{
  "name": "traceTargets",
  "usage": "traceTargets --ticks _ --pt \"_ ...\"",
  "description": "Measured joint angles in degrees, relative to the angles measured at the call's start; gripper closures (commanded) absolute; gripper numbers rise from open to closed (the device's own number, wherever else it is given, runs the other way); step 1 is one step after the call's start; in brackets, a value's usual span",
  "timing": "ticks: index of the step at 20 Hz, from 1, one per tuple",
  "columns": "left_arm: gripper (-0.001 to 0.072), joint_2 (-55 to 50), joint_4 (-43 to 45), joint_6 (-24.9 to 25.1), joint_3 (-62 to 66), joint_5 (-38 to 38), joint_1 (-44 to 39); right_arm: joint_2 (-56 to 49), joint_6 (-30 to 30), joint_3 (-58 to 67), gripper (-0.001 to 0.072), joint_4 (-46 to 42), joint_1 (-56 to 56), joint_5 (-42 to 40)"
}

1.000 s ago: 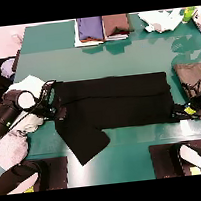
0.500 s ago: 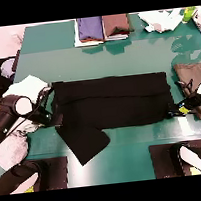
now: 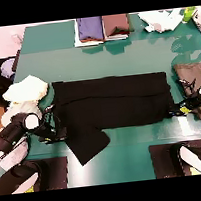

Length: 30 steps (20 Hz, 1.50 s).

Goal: Fold the shirts.

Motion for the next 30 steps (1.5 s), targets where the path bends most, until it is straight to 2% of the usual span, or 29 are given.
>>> traceTargets --ticks 2,4,6,10,13,18,21,25,30 --pt "0.0196 0.0 -1.8 -0.3 -0.7 2.1 0.0 0.0 0.0 0.0 0.0693 0.0 0.0 0.1" --pt "0.0509 0.0 -2.8 -0.4 -1.3 4.8 0.0 0.1 0.0 0.0 0.0693 0.0 0.0 0.3" --pt "0.0674 -0.1 -2.5 0.3 -1.6 6.1 0.0 0.1 0.0 0.0 0.0693 0.0 0.0 0.4" --pt "0.0679 -0.2 -1.9 3.0 -0.7 6.2 -0.1 0.1 0.0 0.4 0.0694 0.0 0.0 1.9" --pt "0.0679 2.9 -0.1 4.1 1.2 2.7 -0.1 1.2 0.0 1.9 0.0694 -0.1 0.0 3.9" --pt "0.0679 13.1 1.8 3.6 3.2 -6.9 -0.1 7.8 0.0 4.0 0.0694 -3.4 0.0 9.2" --pt "0.0679 16.9 2.3 3.1 6.9 -10.2 -0.1 11.7 0.0 4.8 0.0695 -5.6 0.0 11.4" --pt "0.0679 16.5 7.2 2.8 13.5 -8.6 -0.1 10.3 0.0 9.5 0.0695 -6.7 0.0 11.7" --pt "0.0678 7.3 15.8 3.3 19.8 -0.5 0.1 -0.7 0.0 19.8 0.0695 -5.1 0.0 7.8"
